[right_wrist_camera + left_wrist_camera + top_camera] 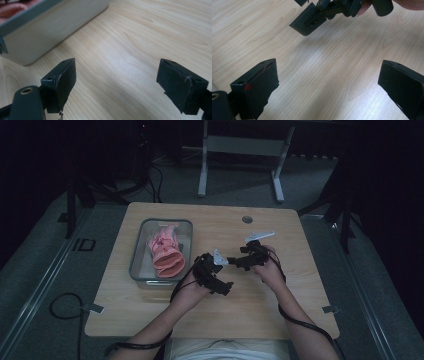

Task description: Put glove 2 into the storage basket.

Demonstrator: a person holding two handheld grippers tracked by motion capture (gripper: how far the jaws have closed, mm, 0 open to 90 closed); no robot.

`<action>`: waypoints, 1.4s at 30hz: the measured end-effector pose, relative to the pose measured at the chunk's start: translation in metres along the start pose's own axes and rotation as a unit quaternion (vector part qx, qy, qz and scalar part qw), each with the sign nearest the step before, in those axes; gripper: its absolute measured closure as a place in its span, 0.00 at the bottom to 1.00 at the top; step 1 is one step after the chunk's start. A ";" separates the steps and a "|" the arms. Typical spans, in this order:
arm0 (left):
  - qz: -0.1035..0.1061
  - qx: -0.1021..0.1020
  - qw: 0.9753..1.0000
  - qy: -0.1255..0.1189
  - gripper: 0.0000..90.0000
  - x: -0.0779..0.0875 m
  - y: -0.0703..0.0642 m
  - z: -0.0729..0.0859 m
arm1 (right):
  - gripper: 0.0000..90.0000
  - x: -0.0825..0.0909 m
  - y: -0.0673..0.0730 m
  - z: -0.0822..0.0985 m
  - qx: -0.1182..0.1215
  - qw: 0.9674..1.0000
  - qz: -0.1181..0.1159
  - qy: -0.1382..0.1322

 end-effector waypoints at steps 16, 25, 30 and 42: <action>0.013 -0.027 1.000 0.008 0.03 -0.026 -0.017 0.026 | 0.17 0.002 -0.010 0.043 -0.005 1.000 0.011 0.017; 0.020 -0.034 0.999 0.025 0.03 -0.040 -0.023 0.038 | 0.16 0.011 -0.016 0.058 -0.002 1.000 0.024 0.017; 0.026 -0.034 0.999 0.027 0.03 -0.046 -0.024 0.042 | 0.16 0.014 -0.018 0.066 -0.002 0.999 0.033 0.012; 0.034 -0.034 0.998 0.029 0.03 -0.053 -0.029 0.052 | 0.16 0.025 -0.023 0.078 -0.005 0.999 0.047 0.003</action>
Point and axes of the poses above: each handheld gripper's, and its own axes: x roughly backward along the jaws, z roughly out of its underside, y roughly to its left, the point moved 2 cm from there along -x, roughly forward along the jaws, and after that the axes turned 2 degrees about y, right-handed, at the moved point
